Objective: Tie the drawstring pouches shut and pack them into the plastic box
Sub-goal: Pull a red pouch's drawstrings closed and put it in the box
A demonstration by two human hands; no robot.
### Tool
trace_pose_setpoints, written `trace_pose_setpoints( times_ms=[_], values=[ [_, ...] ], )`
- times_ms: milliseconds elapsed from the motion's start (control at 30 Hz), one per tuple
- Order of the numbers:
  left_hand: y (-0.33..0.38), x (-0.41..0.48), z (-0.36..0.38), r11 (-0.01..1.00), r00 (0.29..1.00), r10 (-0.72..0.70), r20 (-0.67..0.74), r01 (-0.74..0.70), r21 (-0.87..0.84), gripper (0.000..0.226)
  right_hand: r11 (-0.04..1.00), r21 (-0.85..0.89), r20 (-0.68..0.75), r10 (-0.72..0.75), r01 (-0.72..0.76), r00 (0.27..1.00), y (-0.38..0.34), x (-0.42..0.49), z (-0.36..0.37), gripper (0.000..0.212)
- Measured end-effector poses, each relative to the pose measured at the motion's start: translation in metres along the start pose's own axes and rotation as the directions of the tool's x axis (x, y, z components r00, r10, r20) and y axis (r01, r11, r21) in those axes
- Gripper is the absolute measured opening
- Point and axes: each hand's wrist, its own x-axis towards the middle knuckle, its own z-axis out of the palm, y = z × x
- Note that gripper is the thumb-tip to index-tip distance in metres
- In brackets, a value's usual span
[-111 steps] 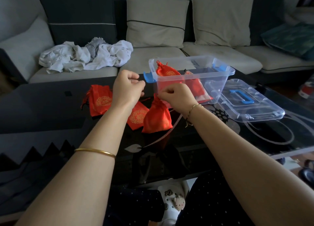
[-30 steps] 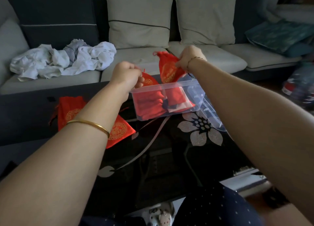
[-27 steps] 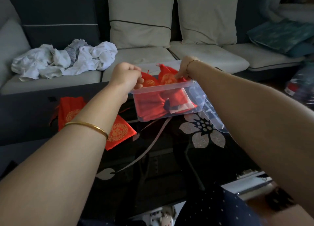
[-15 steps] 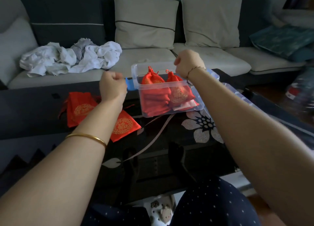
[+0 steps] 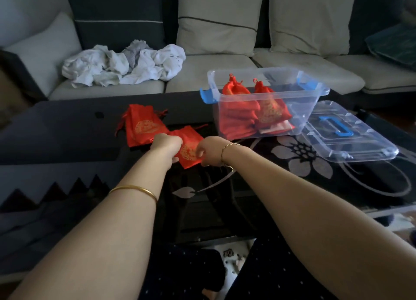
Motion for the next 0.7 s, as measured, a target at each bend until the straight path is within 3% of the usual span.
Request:
trace_pose_setpoints(
  times_ms=[167,300,467,567,700],
  values=[
    [0.001,-0.001,-0.001,0.983,0.994,-0.106,0.040,0.110,-0.146,0.025,0.997,0.026,0.025,-0.075,0.074,0.997,0.005,-0.009,0.003,0.023],
    [0.000,-0.001,0.001,0.989,0.990,-0.137,0.015,0.137,-0.047,0.005,0.991,0.083,0.076,-0.110,0.103,0.991,0.016,-0.020,0.007,0.020],
    [-0.001,-0.003,0.006,0.986,0.975,-0.152,0.163,0.161,-0.046,0.013,0.975,0.192,0.109,-0.133,0.110,0.985,0.022,-0.028,0.011,0.016],
    [-0.002,-0.003,0.010,1.000,0.978,-0.016,0.210,0.018,-0.008,0.036,0.975,0.191,0.108,-0.136,0.114,0.985,0.023,-0.029,0.012,0.015],
    [0.008,-0.004,0.007,0.985,0.981,0.135,0.139,-0.148,0.085,0.026,0.909,0.416,-0.006,-0.002,0.005,1.000,0.037,-0.029,0.007,0.010]
  ],
)
